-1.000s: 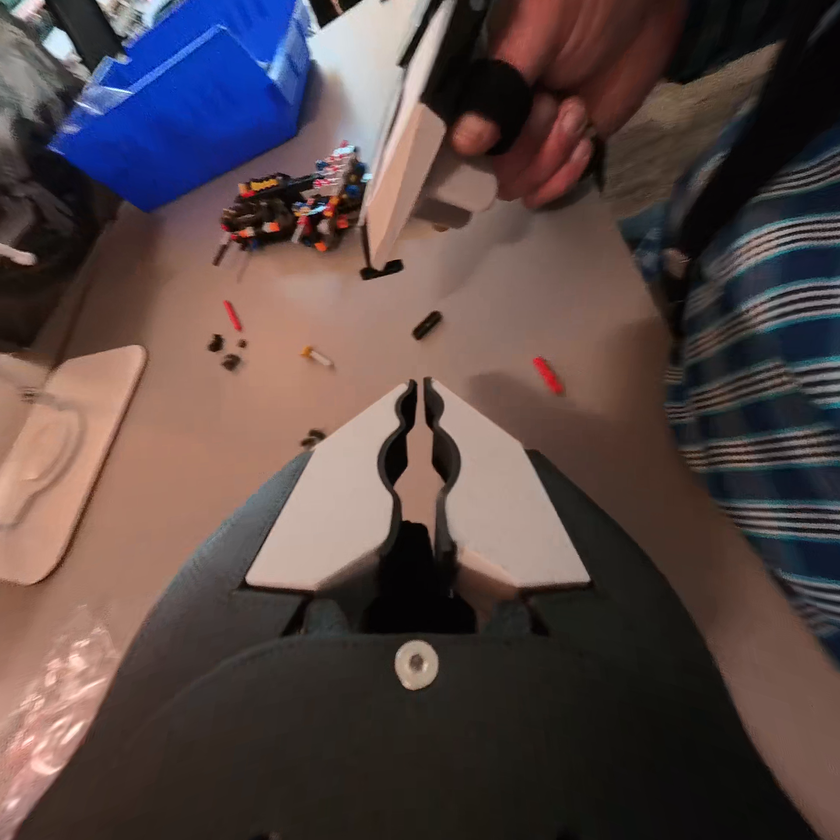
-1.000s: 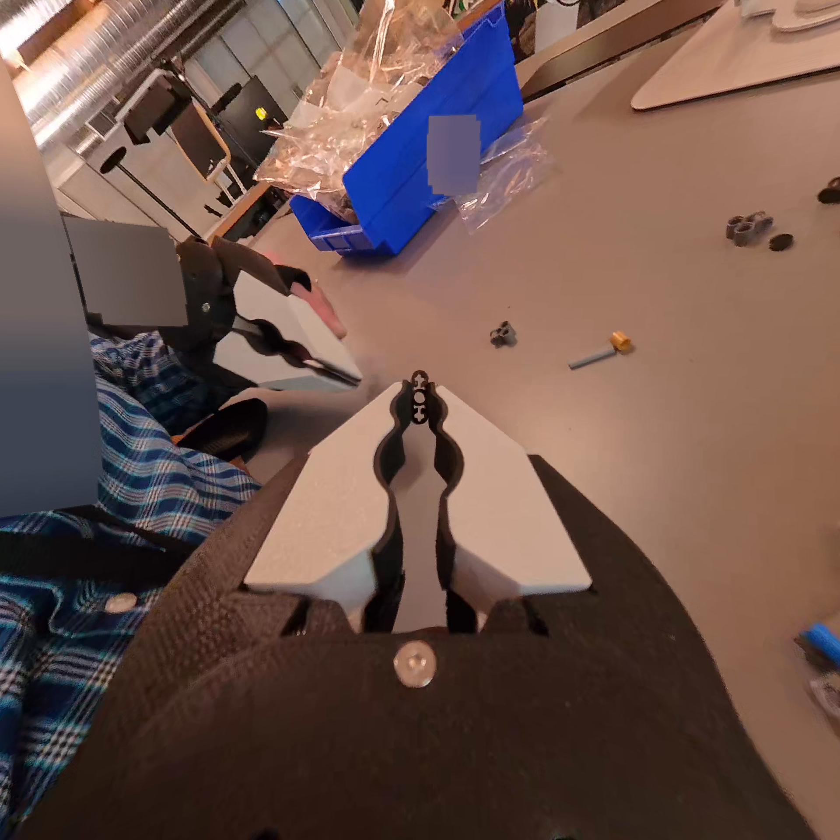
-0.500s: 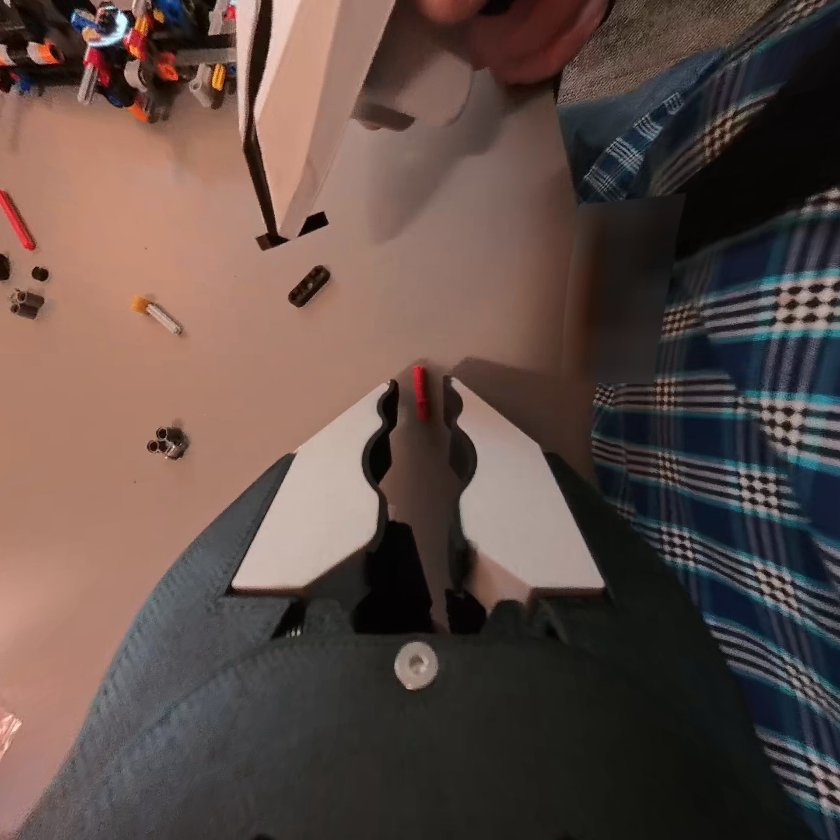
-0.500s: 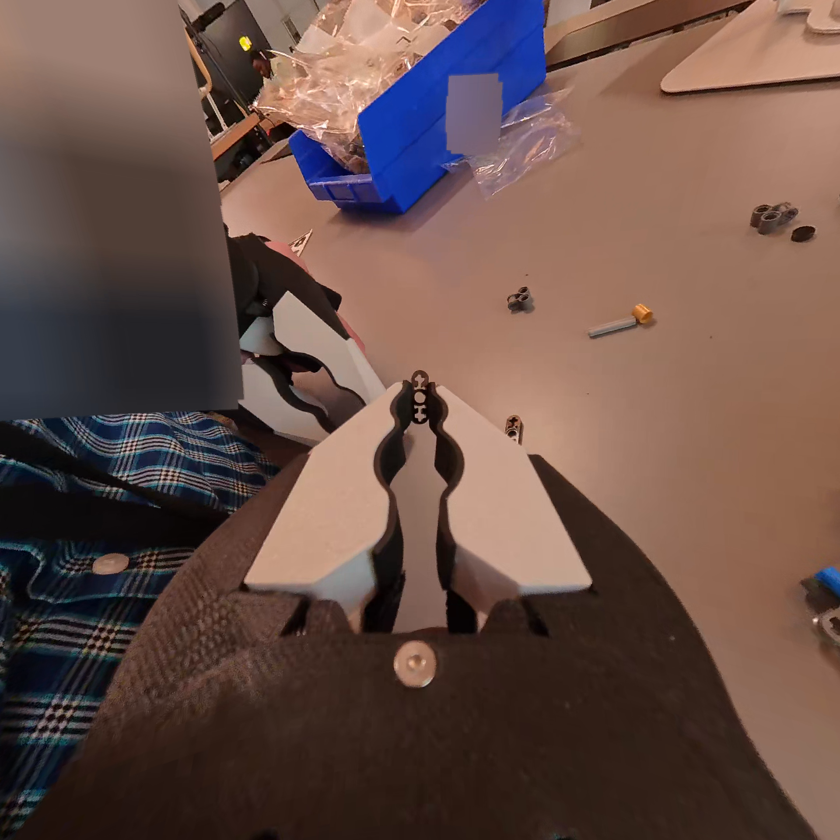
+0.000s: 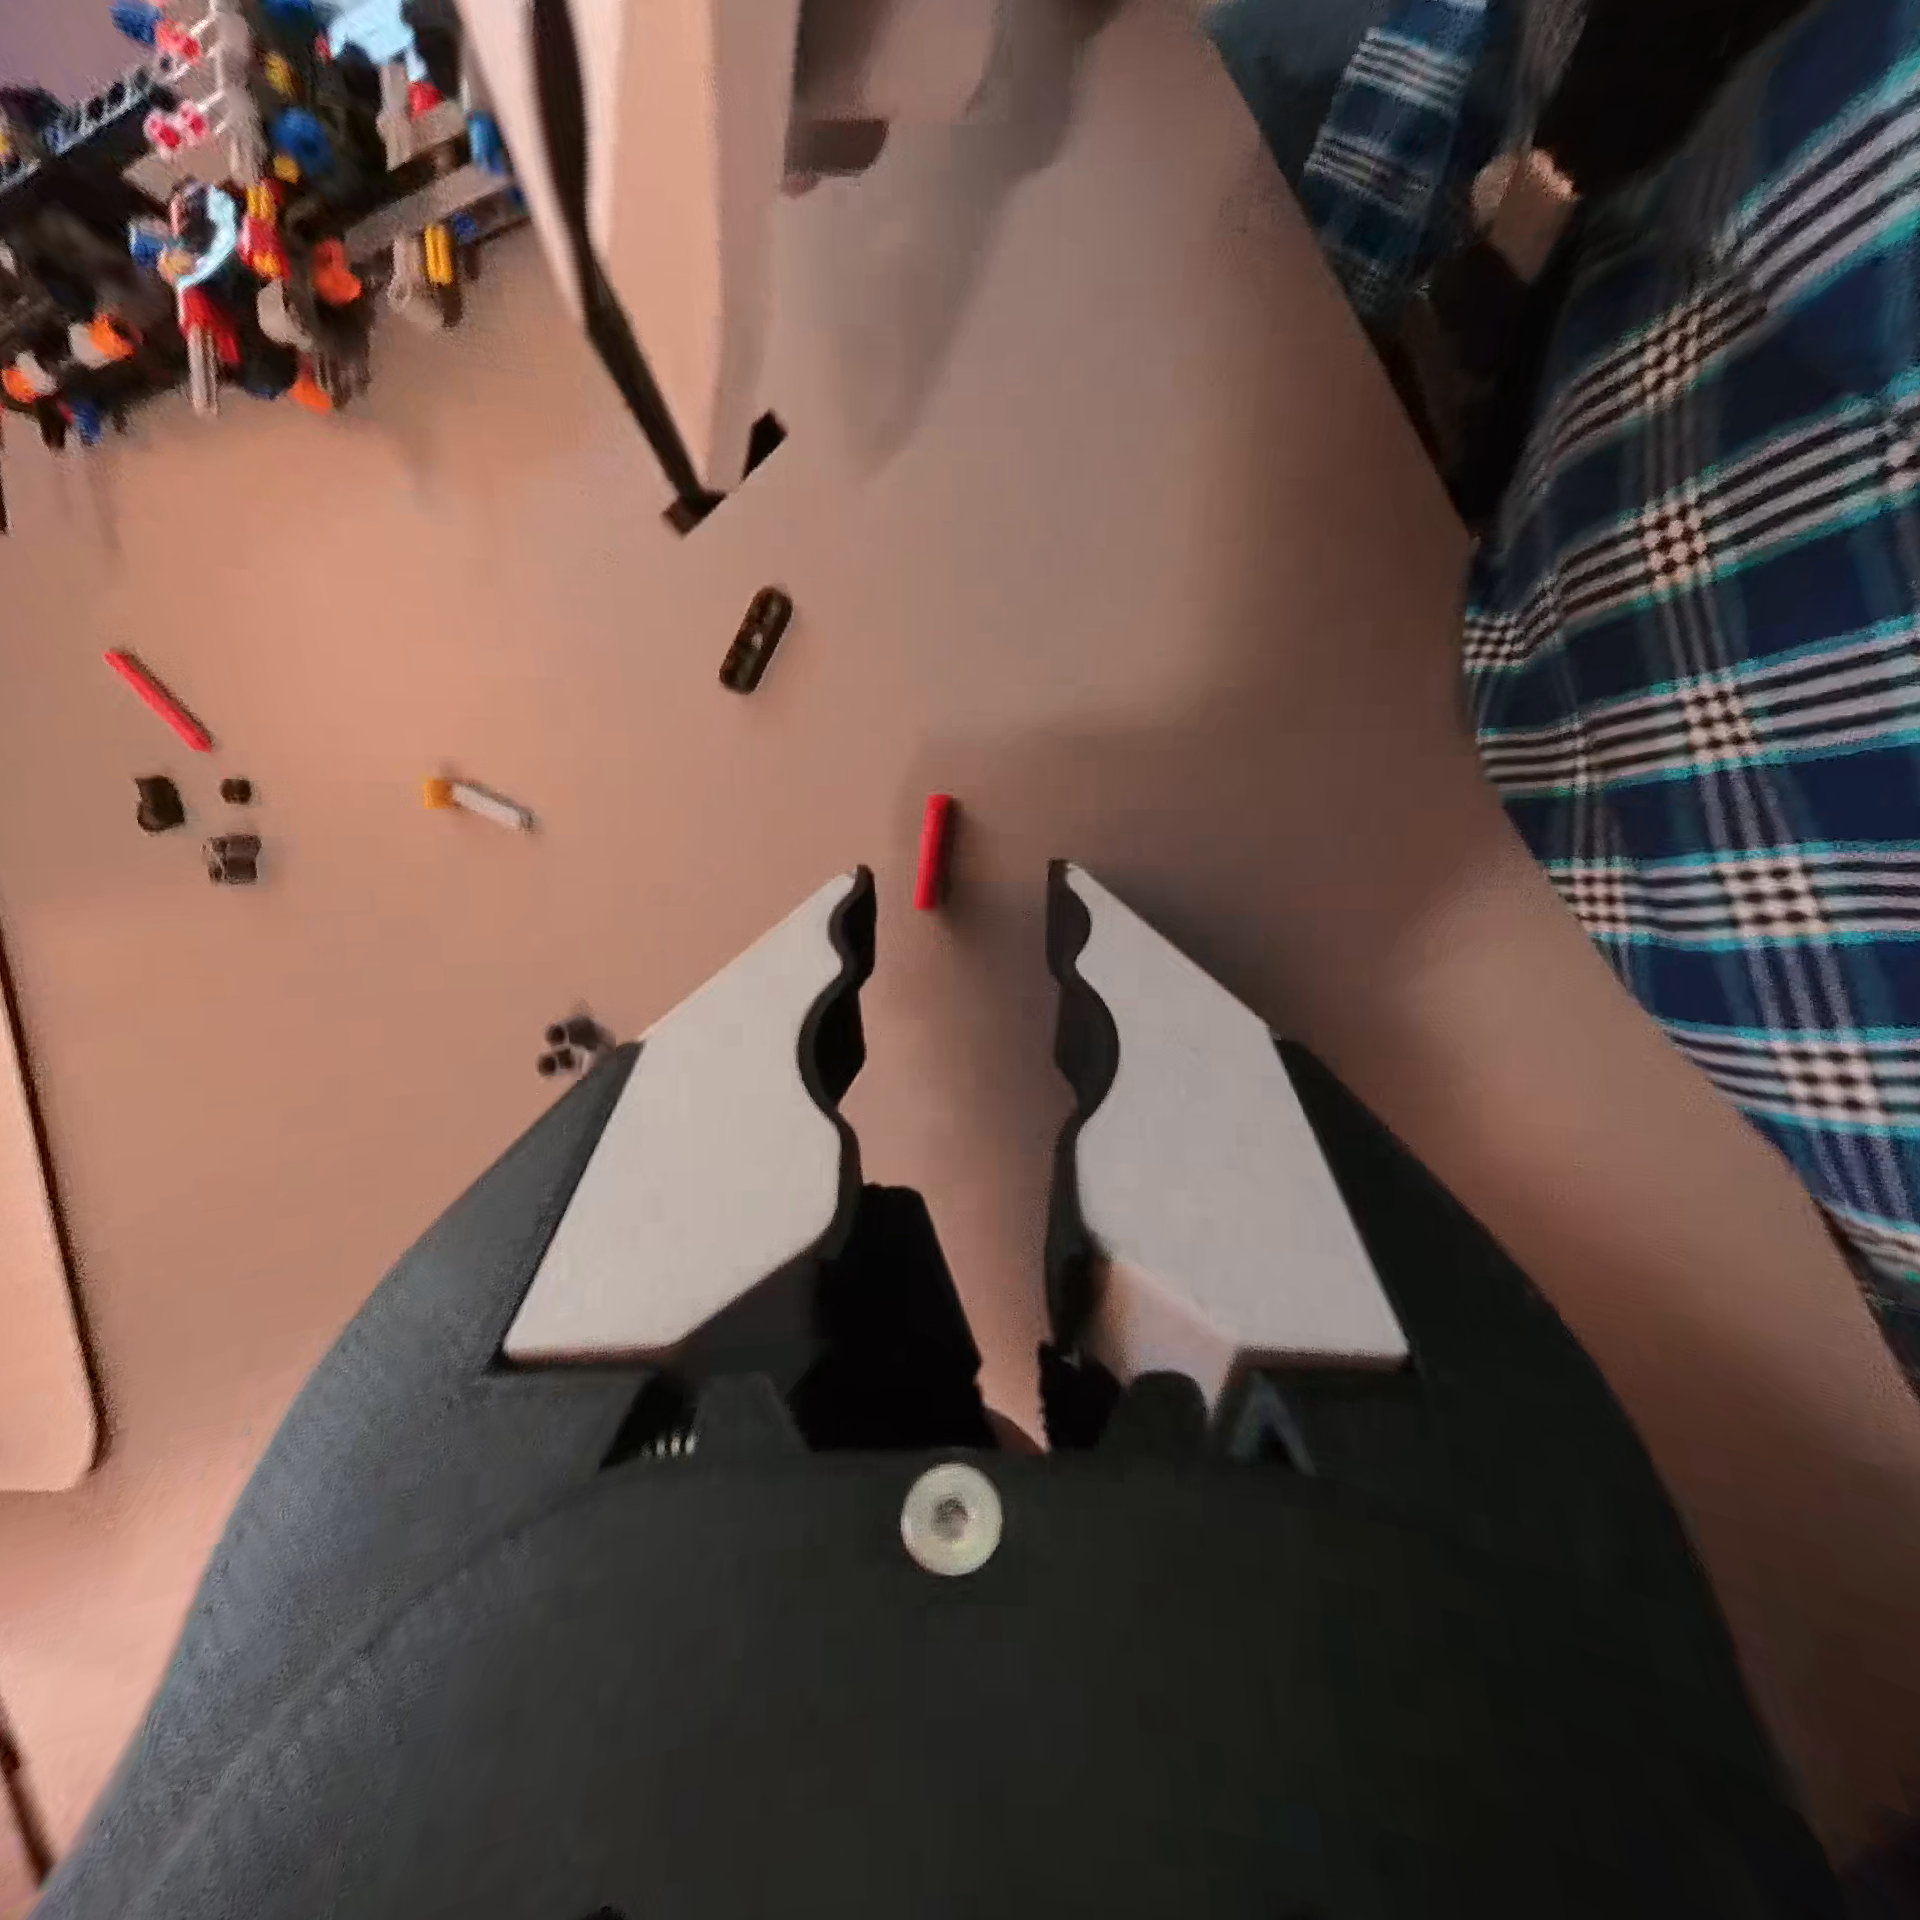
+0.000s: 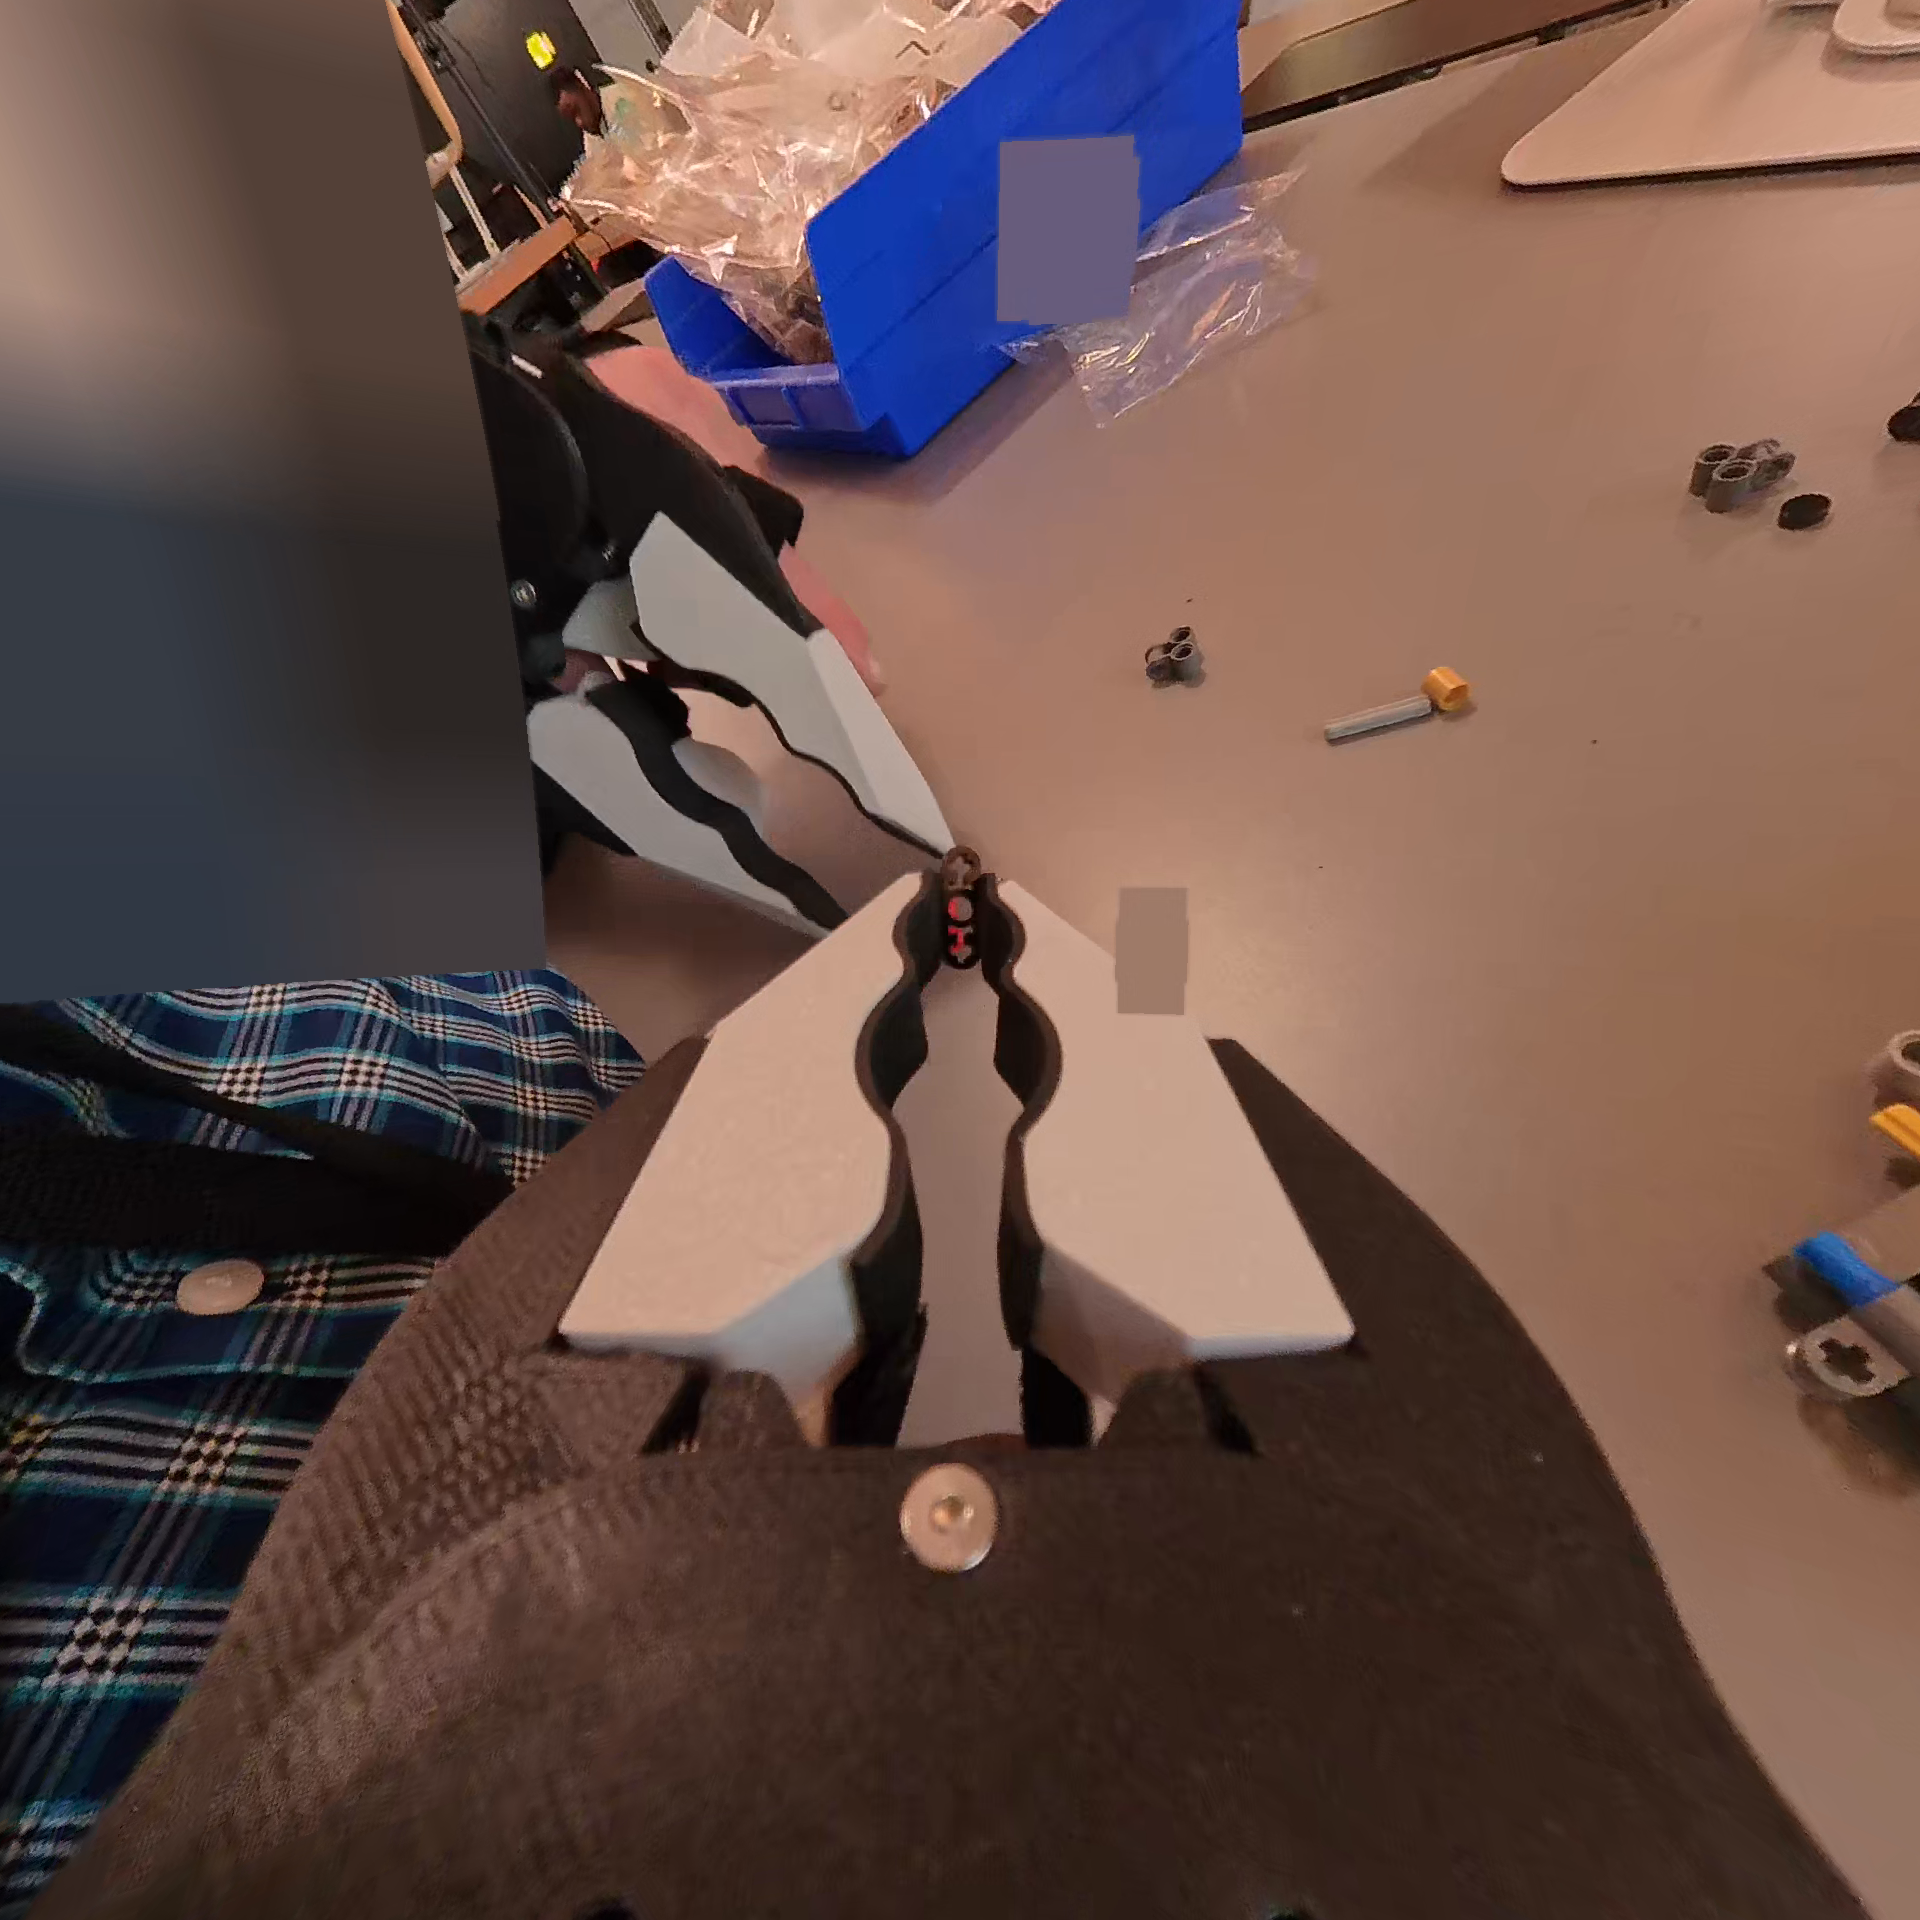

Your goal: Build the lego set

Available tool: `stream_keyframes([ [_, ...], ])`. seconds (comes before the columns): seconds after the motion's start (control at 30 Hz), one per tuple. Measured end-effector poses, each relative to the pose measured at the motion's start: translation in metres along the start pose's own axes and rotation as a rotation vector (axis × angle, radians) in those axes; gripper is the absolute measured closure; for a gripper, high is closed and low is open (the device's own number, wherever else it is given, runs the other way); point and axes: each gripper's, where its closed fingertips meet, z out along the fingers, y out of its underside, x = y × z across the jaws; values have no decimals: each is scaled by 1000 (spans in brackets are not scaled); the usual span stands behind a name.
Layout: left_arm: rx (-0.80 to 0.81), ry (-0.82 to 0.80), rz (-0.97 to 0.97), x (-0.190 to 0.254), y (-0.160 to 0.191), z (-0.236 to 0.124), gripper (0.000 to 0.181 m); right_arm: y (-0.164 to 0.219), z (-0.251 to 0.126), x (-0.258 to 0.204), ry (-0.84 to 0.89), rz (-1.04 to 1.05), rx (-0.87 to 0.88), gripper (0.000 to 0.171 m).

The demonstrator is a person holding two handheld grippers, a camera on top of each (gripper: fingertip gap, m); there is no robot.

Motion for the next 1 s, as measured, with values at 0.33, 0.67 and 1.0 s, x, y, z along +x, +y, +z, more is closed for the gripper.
stream_keyframes([
  [0.33,3,-61,-62,-20,-3,17,158,37,13,24,214,-292,-341,167],
  [0.67,11,22,-49,-33,-9,28,169,40,16,25,242,-352,-378,156],
  [1.0,34,-36,-83,-41,-7,31,178,27,26,27,225,-380,-328,157],
])
